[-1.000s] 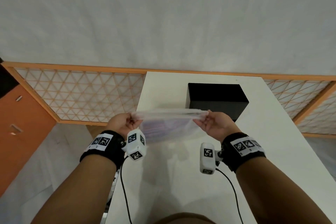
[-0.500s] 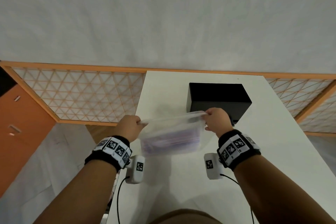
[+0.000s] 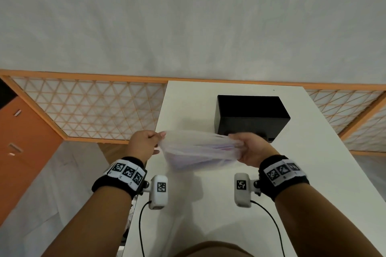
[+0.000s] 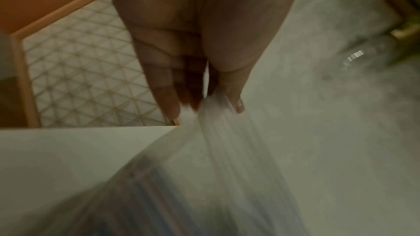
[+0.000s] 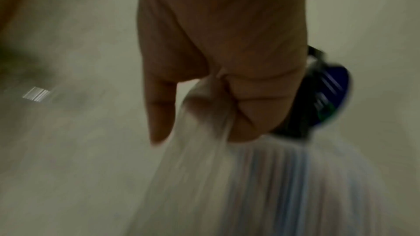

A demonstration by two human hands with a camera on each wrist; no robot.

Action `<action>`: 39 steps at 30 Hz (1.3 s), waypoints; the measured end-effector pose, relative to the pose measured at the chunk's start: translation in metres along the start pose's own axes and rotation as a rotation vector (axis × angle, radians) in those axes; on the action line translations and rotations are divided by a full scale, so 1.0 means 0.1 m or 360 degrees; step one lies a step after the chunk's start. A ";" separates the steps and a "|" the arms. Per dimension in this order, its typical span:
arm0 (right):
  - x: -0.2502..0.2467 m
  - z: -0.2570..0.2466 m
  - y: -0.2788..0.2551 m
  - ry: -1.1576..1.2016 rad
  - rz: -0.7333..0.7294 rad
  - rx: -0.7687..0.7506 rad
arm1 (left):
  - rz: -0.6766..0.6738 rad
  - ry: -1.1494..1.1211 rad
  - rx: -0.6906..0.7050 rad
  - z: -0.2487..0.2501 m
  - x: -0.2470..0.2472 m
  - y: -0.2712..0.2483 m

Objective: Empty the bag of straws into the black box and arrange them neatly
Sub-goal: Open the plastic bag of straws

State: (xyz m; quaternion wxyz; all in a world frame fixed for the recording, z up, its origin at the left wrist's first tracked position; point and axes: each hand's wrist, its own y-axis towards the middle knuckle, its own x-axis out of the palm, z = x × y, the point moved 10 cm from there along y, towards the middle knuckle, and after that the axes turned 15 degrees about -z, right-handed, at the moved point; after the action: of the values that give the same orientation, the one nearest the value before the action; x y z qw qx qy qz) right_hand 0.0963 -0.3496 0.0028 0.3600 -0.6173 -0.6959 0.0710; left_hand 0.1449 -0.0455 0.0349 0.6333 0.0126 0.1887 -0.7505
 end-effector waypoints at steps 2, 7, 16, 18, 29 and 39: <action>-0.09 -0.17 0.02 -0.0998 0.0230 -0.0059 | -0.0002 0.0149 -0.0070 -0.04 0.00 0.01; -0.02 -0.43 -0.03 -0.2005 0.0539 -0.0219 | 0.0004 -0.0489 -0.0132 -0.12 0.07 0.01; 0.02 -0.27 0.03 -0.1251 0.0383 -0.0309 | 0.0098 -0.1538 -0.0377 -0.36 0.21 -0.03; -0.02 -0.13 0.06 -0.0814 0.0311 -0.0244 | 0.0075 -0.1559 -0.0465 -0.43 0.23 -0.06; 0.12 0.17 0.06 0.0598 -0.0077 -0.0029 | 0.0121 0.0428 -0.0051 -0.13 -0.11 -0.11; 0.02 0.05 0.07 0.0016 0.0084 -0.0104 | -0.0006 0.0348 0.0382 0.26 0.03 -0.23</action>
State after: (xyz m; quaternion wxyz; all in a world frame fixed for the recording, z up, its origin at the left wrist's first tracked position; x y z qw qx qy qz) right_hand 0.0986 -0.3448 -0.0043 0.3412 -0.6471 -0.6796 0.0546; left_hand 0.1279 -0.0533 0.0641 0.6014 0.1694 0.1655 -0.7630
